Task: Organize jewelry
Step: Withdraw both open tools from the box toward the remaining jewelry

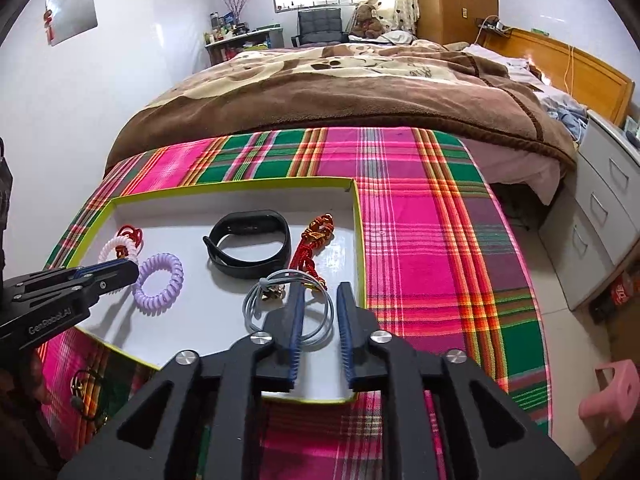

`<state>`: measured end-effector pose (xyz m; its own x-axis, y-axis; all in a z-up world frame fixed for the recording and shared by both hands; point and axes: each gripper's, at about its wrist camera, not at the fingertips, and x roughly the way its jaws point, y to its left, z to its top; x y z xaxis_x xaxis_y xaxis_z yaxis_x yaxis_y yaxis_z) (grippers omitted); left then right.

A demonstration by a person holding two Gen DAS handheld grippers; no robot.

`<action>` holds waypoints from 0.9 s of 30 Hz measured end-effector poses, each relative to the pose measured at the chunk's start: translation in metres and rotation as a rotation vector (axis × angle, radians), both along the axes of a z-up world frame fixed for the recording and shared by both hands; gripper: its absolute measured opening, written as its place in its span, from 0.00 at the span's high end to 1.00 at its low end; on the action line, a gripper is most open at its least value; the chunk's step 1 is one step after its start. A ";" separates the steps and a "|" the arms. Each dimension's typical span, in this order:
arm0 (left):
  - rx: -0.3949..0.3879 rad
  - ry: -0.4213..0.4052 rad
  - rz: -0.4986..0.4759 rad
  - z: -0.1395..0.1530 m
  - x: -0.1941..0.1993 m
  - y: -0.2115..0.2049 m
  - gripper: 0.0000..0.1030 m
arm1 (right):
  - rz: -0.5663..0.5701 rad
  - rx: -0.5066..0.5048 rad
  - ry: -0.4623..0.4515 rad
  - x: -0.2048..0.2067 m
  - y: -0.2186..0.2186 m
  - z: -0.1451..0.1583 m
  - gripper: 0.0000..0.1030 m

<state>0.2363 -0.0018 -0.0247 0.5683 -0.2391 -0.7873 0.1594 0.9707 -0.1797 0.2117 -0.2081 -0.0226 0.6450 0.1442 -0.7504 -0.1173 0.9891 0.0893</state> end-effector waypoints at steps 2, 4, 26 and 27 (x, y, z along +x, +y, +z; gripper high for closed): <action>-0.016 -0.015 -0.002 0.005 -0.005 0.002 0.78 | -0.002 0.003 -0.002 -0.002 0.000 0.001 0.83; -0.033 -0.025 0.000 0.009 -0.010 0.005 0.77 | -0.005 0.011 -0.008 -0.007 -0.001 0.003 0.82; -0.081 -0.102 0.059 0.032 -0.104 0.050 0.64 | -0.019 0.083 -0.030 -0.072 -0.025 0.017 0.60; -0.085 -0.104 0.063 0.032 -0.107 0.052 0.64 | -0.019 0.082 -0.028 -0.076 -0.026 0.017 0.60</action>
